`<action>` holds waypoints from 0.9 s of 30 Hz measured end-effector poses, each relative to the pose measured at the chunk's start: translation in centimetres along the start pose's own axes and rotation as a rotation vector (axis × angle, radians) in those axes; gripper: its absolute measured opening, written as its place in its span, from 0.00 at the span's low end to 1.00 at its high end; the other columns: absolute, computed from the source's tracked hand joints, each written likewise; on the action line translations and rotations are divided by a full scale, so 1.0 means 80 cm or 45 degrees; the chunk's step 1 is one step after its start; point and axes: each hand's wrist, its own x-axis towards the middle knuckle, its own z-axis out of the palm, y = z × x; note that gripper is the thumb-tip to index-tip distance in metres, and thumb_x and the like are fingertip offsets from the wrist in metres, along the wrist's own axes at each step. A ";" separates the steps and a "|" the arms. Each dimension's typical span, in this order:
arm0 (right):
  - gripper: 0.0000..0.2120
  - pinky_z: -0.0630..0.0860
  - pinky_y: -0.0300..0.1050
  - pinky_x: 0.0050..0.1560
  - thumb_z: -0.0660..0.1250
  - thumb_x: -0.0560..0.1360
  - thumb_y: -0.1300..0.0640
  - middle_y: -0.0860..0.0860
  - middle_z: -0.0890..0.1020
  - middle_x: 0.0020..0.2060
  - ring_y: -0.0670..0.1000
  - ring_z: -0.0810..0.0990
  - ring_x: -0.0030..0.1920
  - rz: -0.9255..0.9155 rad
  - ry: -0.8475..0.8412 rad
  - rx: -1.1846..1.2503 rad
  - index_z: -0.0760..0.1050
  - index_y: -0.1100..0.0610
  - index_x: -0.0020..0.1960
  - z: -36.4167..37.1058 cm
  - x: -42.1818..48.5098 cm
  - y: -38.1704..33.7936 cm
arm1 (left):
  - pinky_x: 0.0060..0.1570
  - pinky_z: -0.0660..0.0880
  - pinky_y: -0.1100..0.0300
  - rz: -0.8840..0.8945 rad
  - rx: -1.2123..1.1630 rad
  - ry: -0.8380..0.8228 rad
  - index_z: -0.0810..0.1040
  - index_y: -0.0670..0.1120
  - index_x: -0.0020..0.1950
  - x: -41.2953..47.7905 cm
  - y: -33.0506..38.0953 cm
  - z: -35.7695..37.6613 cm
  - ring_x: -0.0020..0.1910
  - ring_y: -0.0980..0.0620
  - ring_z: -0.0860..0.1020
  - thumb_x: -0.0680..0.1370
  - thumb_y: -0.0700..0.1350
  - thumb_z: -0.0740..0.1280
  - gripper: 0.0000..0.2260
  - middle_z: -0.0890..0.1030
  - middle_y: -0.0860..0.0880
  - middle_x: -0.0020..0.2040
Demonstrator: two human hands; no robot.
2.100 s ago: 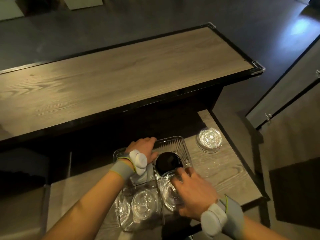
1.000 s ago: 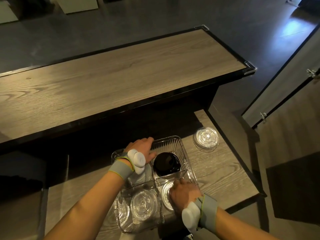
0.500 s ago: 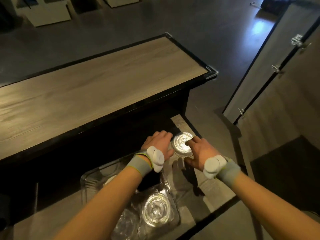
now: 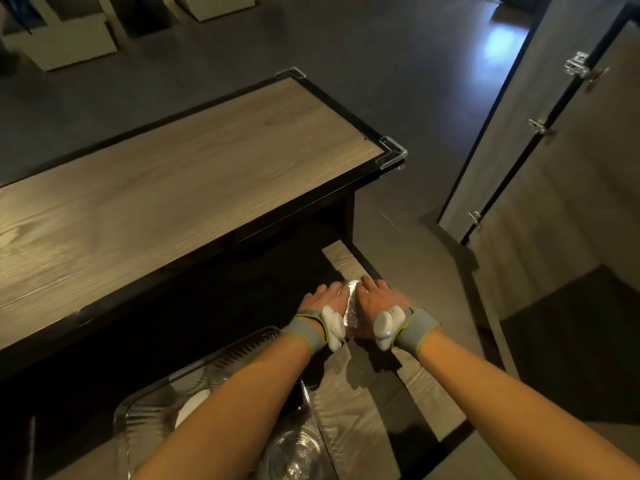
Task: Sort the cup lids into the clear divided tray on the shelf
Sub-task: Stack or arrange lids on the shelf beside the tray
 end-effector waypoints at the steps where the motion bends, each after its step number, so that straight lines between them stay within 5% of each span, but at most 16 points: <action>1: 0.39 0.71 0.53 0.64 0.72 0.68 0.42 0.57 0.65 0.69 0.60 0.67 0.68 -0.008 -0.013 0.009 0.61 0.59 0.71 -0.001 0.003 0.003 | 0.64 0.67 0.44 0.004 -0.005 -0.002 0.61 0.47 0.73 0.004 0.001 0.001 0.69 0.41 0.66 0.72 0.51 0.71 0.33 0.65 0.46 0.71; 6: 0.36 0.75 0.52 0.55 0.74 0.64 0.39 0.53 0.70 0.60 0.58 0.72 0.60 -0.023 -0.004 0.039 0.67 0.55 0.64 0.004 0.009 0.003 | 0.64 0.68 0.45 0.026 0.015 0.021 0.64 0.45 0.71 0.008 0.006 0.000 0.68 0.42 0.66 0.72 0.52 0.70 0.31 0.66 0.45 0.70; 12: 0.33 0.72 0.52 0.59 0.66 0.69 0.35 0.54 0.72 0.62 0.57 0.71 0.62 -0.057 0.020 0.060 0.68 0.55 0.66 -0.005 0.014 0.001 | 0.63 0.70 0.46 -0.003 0.028 -0.009 0.65 0.45 0.69 0.017 0.005 -0.002 0.68 0.43 0.67 0.73 0.46 0.71 0.27 0.68 0.45 0.67; 27: 0.38 0.71 0.51 0.60 0.69 0.67 0.35 0.53 0.71 0.64 0.57 0.69 0.62 -0.108 0.078 -0.004 0.66 0.56 0.68 -0.009 0.004 0.003 | 0.63 0.71 0.46 0.061 0.015 0.004 0.66 0.45 0.68 0.025 -0.001 -0.006 0.67 0.43 0.68 0.69 0.50 0.75 0.32 0.69 0.45 0.67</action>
